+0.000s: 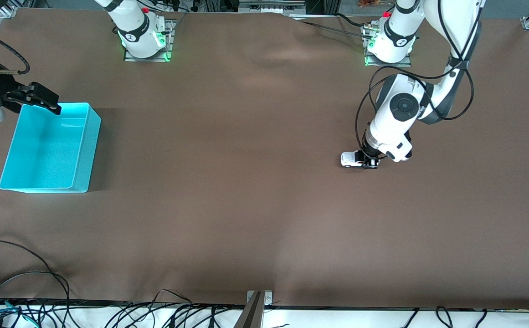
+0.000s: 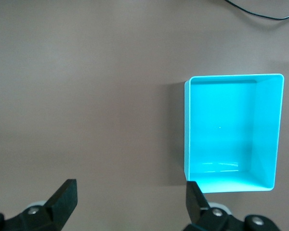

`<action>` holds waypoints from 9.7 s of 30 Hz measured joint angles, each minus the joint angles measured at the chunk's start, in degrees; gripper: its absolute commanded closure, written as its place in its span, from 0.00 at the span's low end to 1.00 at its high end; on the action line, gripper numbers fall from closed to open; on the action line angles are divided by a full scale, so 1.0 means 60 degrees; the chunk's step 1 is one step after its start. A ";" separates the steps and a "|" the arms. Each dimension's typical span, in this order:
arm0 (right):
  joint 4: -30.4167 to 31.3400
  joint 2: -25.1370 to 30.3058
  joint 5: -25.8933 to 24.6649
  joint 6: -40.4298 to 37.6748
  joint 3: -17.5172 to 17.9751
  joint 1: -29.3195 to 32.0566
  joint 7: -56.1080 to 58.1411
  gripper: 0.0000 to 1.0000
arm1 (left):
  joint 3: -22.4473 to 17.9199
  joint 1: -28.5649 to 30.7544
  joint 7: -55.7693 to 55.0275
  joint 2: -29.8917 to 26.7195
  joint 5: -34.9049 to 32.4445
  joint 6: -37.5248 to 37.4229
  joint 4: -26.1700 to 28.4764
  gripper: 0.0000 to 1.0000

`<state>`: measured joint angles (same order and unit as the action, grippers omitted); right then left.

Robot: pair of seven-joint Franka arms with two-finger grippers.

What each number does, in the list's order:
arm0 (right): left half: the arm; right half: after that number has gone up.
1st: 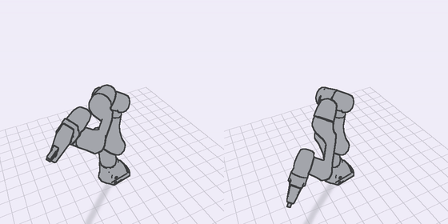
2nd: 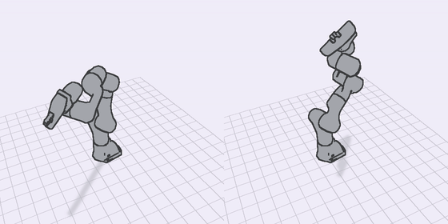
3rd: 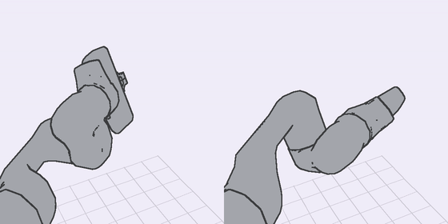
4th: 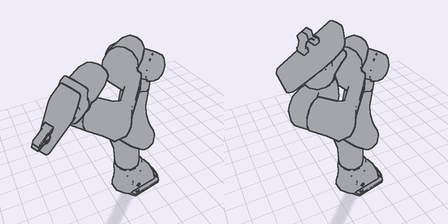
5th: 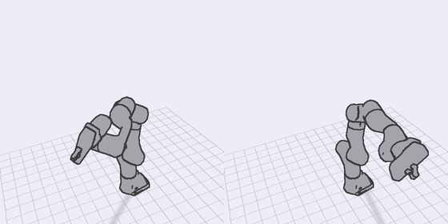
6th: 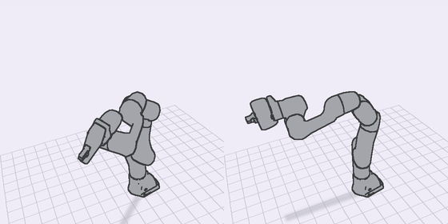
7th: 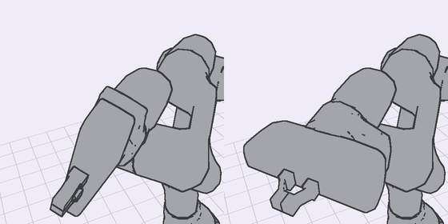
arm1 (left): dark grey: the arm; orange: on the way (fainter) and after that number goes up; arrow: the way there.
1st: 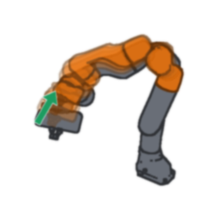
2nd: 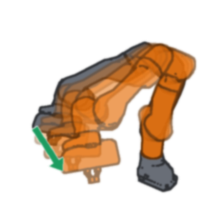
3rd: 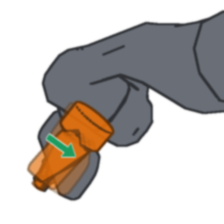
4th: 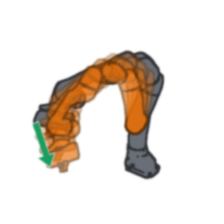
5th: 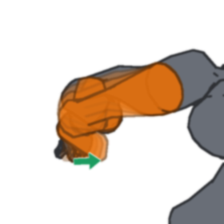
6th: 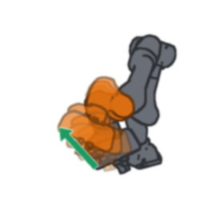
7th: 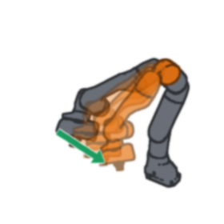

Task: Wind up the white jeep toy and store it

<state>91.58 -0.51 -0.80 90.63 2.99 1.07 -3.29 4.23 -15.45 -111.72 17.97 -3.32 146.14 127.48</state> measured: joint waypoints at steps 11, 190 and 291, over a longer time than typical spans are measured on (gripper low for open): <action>0.0000 0.0000 0.0000 0.0000 0.0000 0.0000 0.0000 0.00 | 0.0018 -0.0944 -0.1464 0.0779 0.0000 0.0000 -0.0544 0.79; -0.0001 -0.0002 -0.0003 0.0000 0.0003 0.0000 0.0000 0.00 | 0.2165 0.4036 1.5803 -0.1357 0.0472 -0.9366 -0.8662 0.00; 0.5912 0.0202 -0.0003 0.5464 0.0017 0.0000 -0.0477 0.00 | 0.2282 0.4111 1.5825 -0.1272 0.0472 -0.9412 -0.8491 0.00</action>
<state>127.06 0.70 -0.82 123.41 3.09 1.07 -6.15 17.92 9.22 -16.76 10.34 -0.49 89.67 76.53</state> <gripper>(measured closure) 0.000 0.000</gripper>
